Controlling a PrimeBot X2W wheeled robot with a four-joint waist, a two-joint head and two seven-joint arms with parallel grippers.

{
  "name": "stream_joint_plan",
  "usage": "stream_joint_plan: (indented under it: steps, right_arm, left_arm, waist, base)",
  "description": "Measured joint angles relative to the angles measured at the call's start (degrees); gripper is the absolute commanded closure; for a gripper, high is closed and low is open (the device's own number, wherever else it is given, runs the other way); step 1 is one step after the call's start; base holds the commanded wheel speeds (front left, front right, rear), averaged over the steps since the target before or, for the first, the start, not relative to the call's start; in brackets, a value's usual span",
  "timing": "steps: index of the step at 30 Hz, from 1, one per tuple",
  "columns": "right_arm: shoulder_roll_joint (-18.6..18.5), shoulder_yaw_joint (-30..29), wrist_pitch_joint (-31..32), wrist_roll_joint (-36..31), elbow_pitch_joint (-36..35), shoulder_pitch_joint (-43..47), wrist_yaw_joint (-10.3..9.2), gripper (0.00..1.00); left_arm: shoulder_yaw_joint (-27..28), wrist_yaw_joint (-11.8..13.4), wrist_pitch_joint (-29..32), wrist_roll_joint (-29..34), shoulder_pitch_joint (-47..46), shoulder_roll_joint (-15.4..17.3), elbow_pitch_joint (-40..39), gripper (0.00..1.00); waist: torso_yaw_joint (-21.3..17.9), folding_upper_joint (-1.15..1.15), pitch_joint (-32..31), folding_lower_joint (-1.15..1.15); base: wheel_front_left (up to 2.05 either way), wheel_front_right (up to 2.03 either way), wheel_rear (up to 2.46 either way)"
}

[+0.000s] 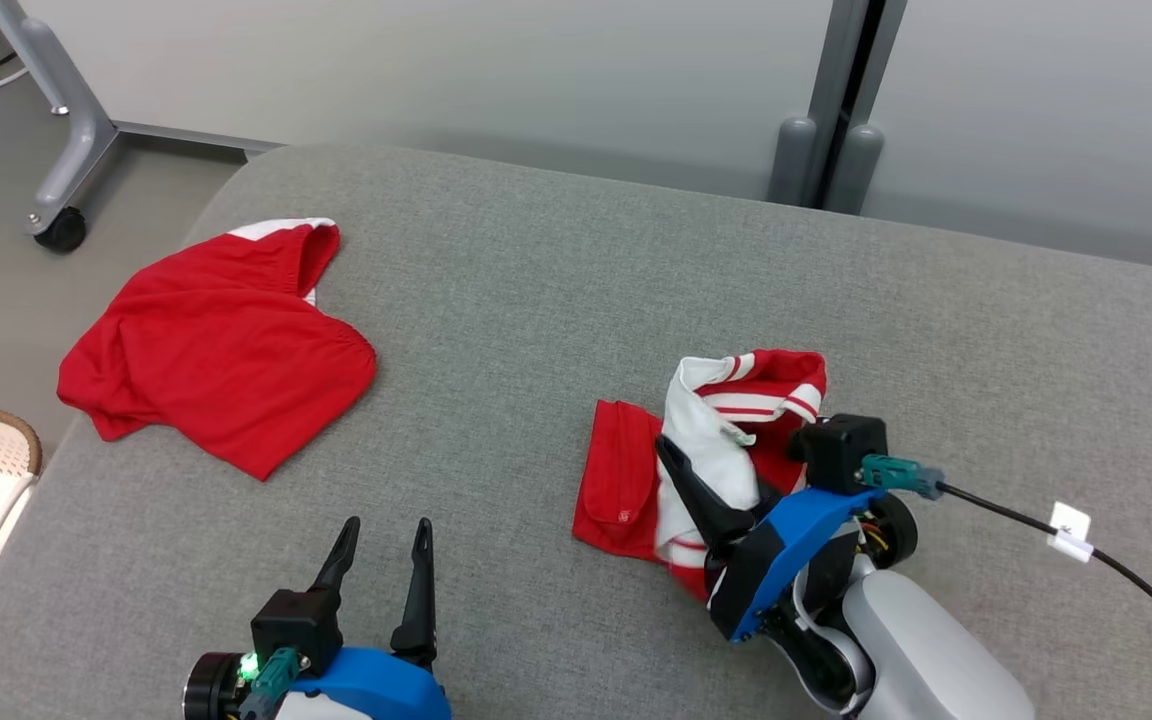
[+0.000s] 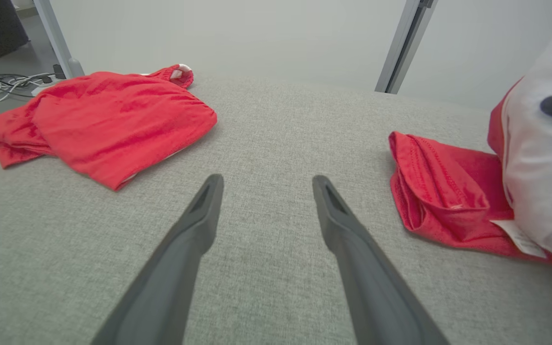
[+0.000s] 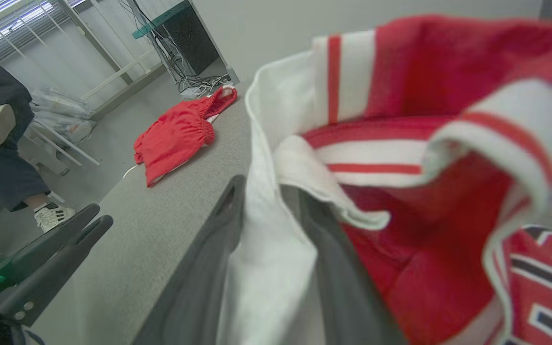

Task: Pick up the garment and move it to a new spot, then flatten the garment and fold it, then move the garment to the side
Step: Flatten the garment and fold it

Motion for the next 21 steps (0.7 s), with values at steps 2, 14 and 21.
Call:
stream_joint_plan:
  steps: [2,14,21]
  right_arm:
    - [0.31,-0.82,-2.01,-0.83,1.21,-0.73,0.0,0.0]
    - [-0.14,-13.5,-12.66,-12.02,4.56,0.46,0.0,0.0]
    - [0.04,-26.15,-14.19,-23.99,2.44,5.37,0.0,0.0]
  left_arm:
    - [0.22,0.11,0.0,-0.09,0.12,0.01,-0.08,0.0]
    - [1.66,0.64,0.0,1.1,-0.37,-0.01,-1.14,0.0]
    - [3.26,1.38,0.0,3.61,-0.97,-0.02,-1.6,0.0]
  waist:
    - [-0.47,0.0,0.11,0.0]
    - [-8.26,0.0,-0.09,0.0]
    - [-12.45,0.0,-0.91,0.0]
  base:
    - [0.0,0.0,0.0]
    - [0.0,0.0,0.0]
    - [0.0,0.0,0.0]
